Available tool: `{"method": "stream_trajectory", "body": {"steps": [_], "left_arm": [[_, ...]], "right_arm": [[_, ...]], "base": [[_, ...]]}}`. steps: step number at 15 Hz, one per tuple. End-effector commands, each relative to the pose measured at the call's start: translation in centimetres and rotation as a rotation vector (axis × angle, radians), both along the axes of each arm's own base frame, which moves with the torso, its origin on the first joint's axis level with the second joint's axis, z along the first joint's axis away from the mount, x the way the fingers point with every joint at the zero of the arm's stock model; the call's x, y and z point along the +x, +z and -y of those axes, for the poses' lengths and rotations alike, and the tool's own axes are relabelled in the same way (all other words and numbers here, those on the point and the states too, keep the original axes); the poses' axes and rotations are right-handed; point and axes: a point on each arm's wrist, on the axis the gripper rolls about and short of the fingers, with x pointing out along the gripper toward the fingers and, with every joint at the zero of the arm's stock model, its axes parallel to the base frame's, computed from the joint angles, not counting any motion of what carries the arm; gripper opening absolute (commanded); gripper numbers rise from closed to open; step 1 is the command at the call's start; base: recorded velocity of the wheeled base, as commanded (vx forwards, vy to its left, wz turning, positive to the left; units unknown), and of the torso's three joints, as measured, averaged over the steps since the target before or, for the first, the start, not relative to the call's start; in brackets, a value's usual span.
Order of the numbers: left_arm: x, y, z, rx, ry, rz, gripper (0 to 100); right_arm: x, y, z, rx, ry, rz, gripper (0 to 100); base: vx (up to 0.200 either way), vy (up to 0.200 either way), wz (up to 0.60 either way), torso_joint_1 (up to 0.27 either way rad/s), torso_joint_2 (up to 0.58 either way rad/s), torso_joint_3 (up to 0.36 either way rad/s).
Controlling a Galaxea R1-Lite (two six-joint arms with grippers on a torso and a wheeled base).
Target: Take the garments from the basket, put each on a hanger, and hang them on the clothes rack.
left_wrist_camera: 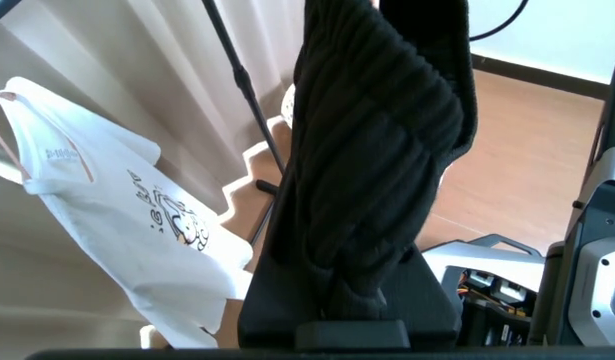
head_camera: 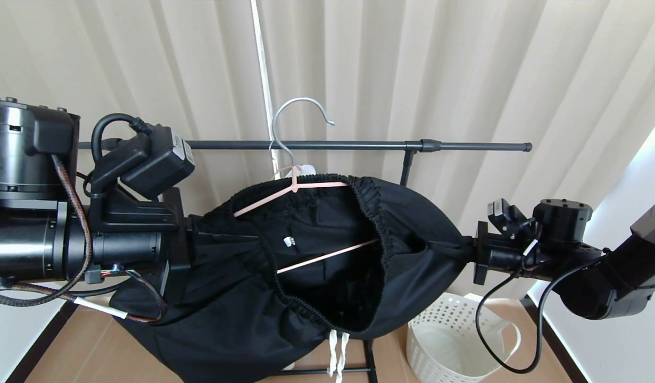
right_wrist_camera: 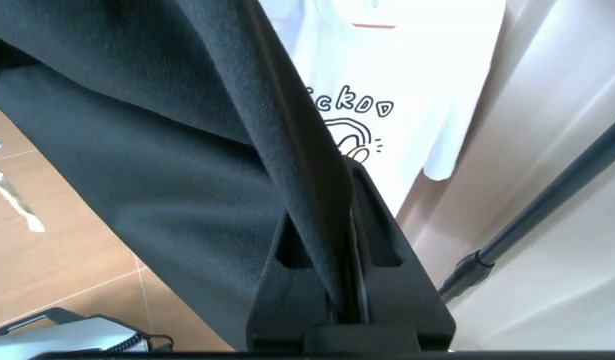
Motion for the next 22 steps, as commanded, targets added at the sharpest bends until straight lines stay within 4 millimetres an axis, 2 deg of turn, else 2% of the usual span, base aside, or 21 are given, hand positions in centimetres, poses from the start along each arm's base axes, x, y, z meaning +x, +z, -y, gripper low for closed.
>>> {"method": "stream_trajectory", "body": {"steps": [1,5,8,9,13,16,19,22], "left_arm": [[0.1,-0.1,0.0,0.001,0.002,-0.005,0],[0.7,-0.5,0.2,-0.004,0.015,-0.043,0],[1.1,-0.5,0.5,-0.020,0.023,-0.047,0],[1.2,-0.6,0.5,-0.026,0.028,-0.048,0],[1.4,-0.8,0.6,-0.032,0.042,-0.071,0],[1.8,-1.3,1.3,-0.006,0.070,-0.087,0],[2.5,-1.1,3.1,-0.024,0.140,-0.141,0],[3.8,-1.6,6.0,-0.041,0.219,-0.216,0]], "right_arm": [[-0.4,0.1,-0.1,-0.001,0.004,0.007,0],[-1.3,0.9,-0.2,-0.004,0.010,0.062,0],[-1.5,0.8,-0.2,-0.031,0.020,0.111,0],[-1.4,1.0,-0.4,-0.030,0.021,0.106,100],[-2.0,2.6,-0.6,-0.007,0.023,0.112,100],[-2.8,4.5,-0.7,0.015,0.013,0.131,100],[-3.8,6.7,-1.4,0.051,0.009,0.134,100],[-5.1,9.1,-2.6,0.091,-0.026,0.147,100]], "base": [[0.000,0.000,0.00,0.000,0.00,0.000],[0.000,0.000,0.00,0.000,0.00,0.000],[0.000,0.000,0.00,0.000,0.00,0.000],[0.000,0.000,0.00,0.000,0.00,0.000],[0.000,0.000,0.00,0.000,0.00,0.000],[0.000,0.000,0.00,0.000,0.00,0.000],[0.000,0.000,0.00,0.000,0.00,0.000],[0.000,0.000,0.00,0.000,0.00,0.000]]}}
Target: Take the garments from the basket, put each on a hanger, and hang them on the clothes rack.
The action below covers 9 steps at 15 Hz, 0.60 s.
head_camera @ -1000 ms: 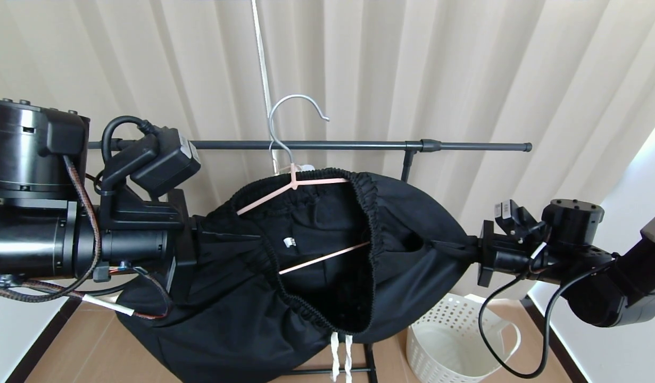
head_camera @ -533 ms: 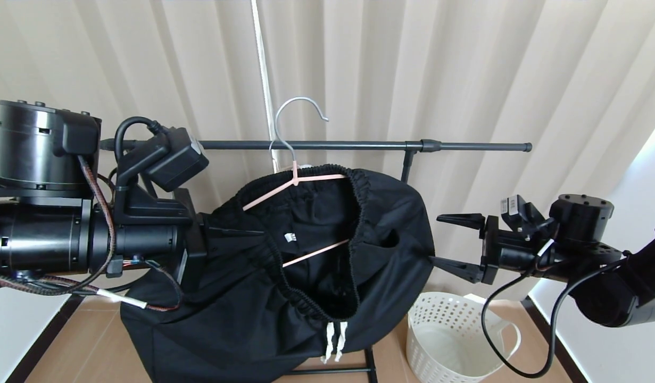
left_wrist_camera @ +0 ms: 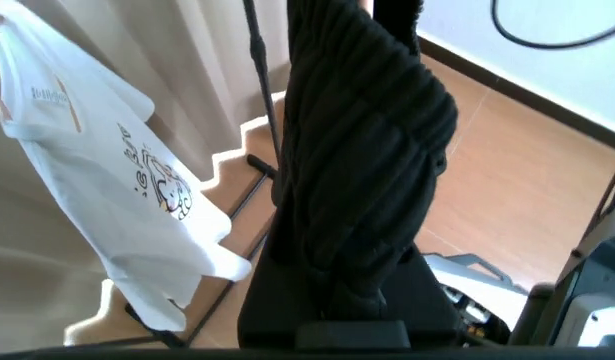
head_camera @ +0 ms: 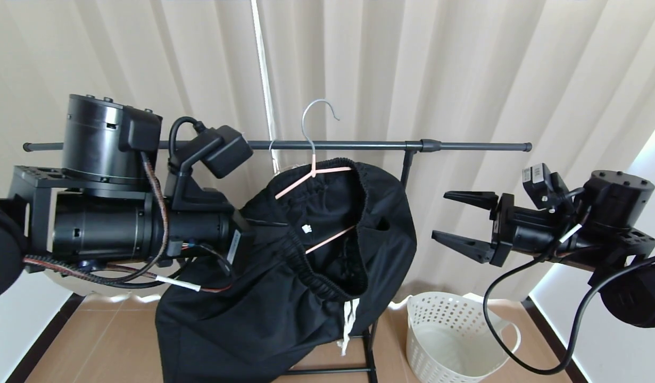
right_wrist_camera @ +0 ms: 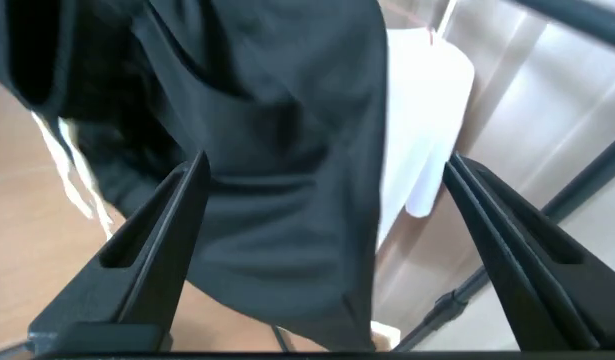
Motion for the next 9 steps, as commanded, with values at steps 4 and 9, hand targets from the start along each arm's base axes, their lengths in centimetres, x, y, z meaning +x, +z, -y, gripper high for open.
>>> {"method": "stream_trajectory", "body": {"steps": [4,9], "left_arm": [[3.6,-1.8,5.5,-0.020,0.148,-0.114,0],[7.2,-4.0,8.3,-0.018,0.343,-0.149,0]], "right_arm": [[-1.8,3.3,-0.6,0.031,0.002,0.075,100],[-1.7,3.4,-0.4,0.031,-0.012,0.081,100]], "base": [[0.000,0.000,0.00,0.000,0.00,0.000],[0.000,0.000,0.00,0.000,0.00,0.000]]}}
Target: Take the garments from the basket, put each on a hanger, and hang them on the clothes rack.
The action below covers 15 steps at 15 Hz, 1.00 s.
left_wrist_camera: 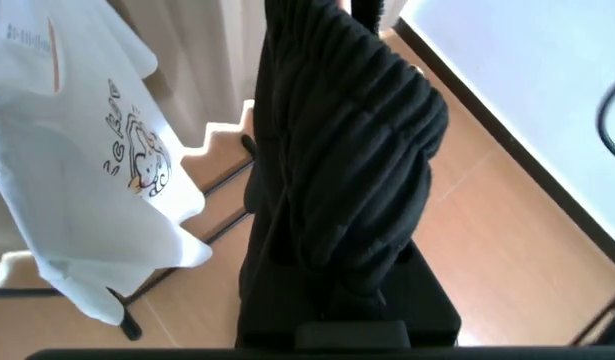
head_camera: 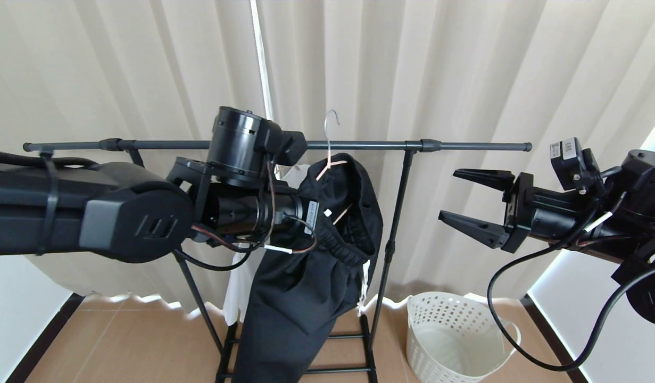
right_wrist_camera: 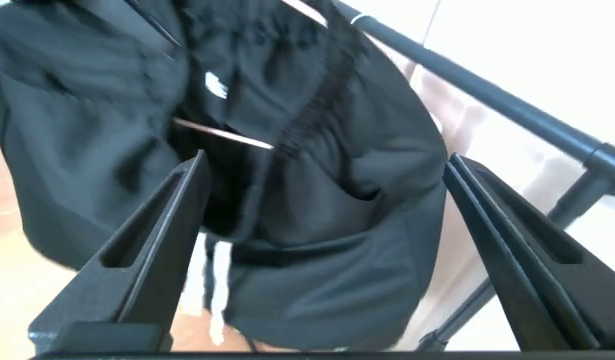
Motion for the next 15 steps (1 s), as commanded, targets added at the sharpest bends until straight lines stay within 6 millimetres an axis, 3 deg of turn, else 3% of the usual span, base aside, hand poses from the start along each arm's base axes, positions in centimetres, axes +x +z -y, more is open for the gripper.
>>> {"method": "stream_trajectory", "body": {"steps": [1,15], "left_arm": [[1.6,-2.1,1.3,0.021,0.016,-0.038,0],[4.8,-5.3,2.7,-0.092,0.075,-0.005,0]], "right_arm": [[0.0,0.0,0.0,0.000,-0.003,0.002,100],[0.0,-0.1,0.0,-0.003,-0.003,-0.001,100]], "base": [[0.000,0.000,0.00,0.000,0.00,0.000],[0.000,0.000,0.00,0.000,0.00,0.000]]}}
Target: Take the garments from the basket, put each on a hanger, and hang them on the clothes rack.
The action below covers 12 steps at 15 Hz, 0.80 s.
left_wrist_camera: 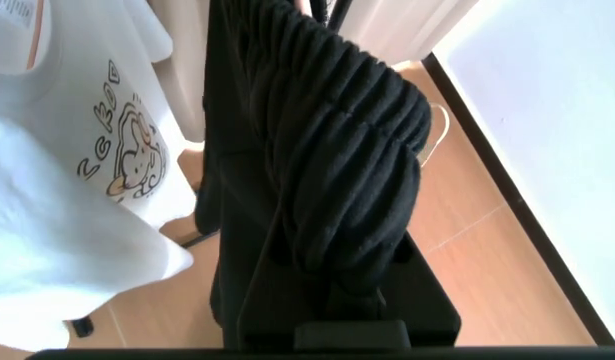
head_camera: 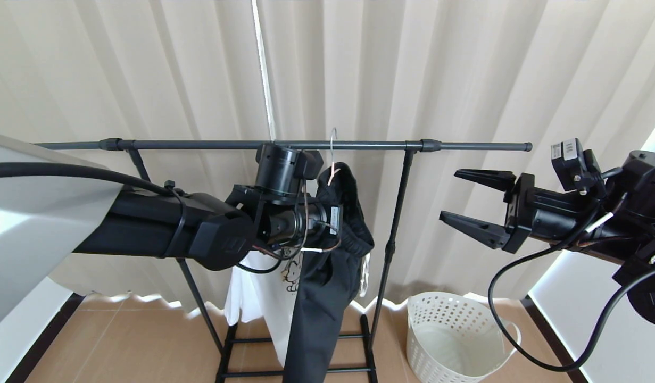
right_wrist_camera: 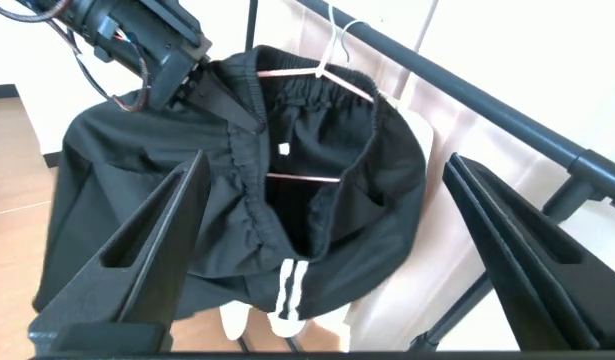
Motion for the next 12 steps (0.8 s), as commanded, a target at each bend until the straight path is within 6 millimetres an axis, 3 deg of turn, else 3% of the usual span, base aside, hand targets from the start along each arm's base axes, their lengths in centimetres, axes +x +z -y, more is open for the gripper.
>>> {"method": "stream_trajectory", "body": {"steps": [1,12], "left_arm": [[0.9,-1.1,0.0,0.007,0.014,-0.009,0],[5.8,-2.5,-0.2,-0.025,0.081,0.027,0]], "right_arm": [[0.1,-0.1,0.0,-0.002,0.001,-0.002,100],[0.3,-0.3,-0.1,-0.002,-0.001,-0.008,100]], "base": [[0.000,0.000,0.00,0.000,0.00,0.000],[0.000,0.000,0.00,0.000,0.00,0.000]]}}
